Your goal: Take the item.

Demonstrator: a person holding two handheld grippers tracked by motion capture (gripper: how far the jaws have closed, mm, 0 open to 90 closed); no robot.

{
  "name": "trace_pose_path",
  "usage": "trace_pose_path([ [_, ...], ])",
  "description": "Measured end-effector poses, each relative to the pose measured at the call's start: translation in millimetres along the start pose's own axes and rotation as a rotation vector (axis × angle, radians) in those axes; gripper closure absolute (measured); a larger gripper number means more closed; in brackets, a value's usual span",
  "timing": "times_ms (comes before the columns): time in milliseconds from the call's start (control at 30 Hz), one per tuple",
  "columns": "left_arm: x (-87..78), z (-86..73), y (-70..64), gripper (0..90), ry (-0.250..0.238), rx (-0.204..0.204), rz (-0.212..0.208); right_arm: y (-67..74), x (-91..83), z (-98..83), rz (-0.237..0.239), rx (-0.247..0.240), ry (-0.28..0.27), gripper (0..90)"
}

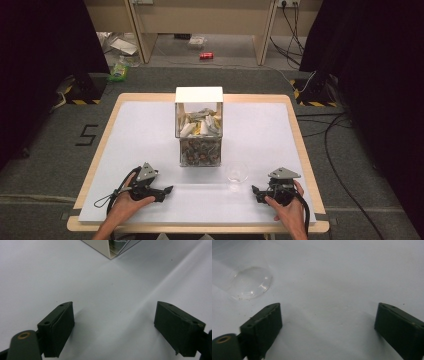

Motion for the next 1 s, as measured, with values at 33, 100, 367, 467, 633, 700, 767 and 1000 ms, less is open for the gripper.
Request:
trace_pose_path([
  [33, 0.0, 0.0, 0.0, 15.5, 0.0, 0.0, 0.0, 0.0, 0.0, 0.0, 0.0, 0.0, 0.0, 13.6],
  [100, 0.0, 0.0, 0.0, 15.5, 0.0, 0.0, 0.0, -1.0, -1.3, 0.3, 0.008, 0.009, -0.016, 15.4],
  [367, 0.0, 0.0, 0.0, 15.5, 0.0, 0.0, 0.0, -1.8, -8.1, 3.4, 0.022, 0.003, -0.064, 15.6],
  [467, 0.0, 0.0, 0.0, 15.5, 0.0, 0.0, 0.0, -1.9, -12.3, 6.4, 0.023, 0.008, -0.096, 15.7],
  [633, 0.0, 0.0, 0.0, 15.5, 0.0, 0.0, -0.001, -2.4, -18.4, 11.0, 0.012, 0.013, -0.14, 15.8],
  [700, 0.0, 0.0, 0.0, 15.5, 0.0, 0.0, 0.0, -2.3, -20.5, 12.6, 0.012, 0.013, -0.153, 15.8],
  [767, 0.0, 0.0, 0.0, 15.5, 0.0, 0.0, -0.001, -1.9, -22.2, 14.2, 0.008, 0.016, -0.167, 15.8],
  [1000, 0.0, 0.0, 0.1, 15.5, 0.0, 0.0, -0.001, -1.7, -34.6, 24.6, -0.009, 0.023, -0.235, 16.1],
])
Point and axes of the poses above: each handheld gripper's, and its own axes: x roughly forward along the jaws, z roughly out of its top, y roughly to its left, the point moved 5 cm from there along x, roughly forward along the jaws, and after that the axes turned 9 degrees about x, right-handed, at the moved point
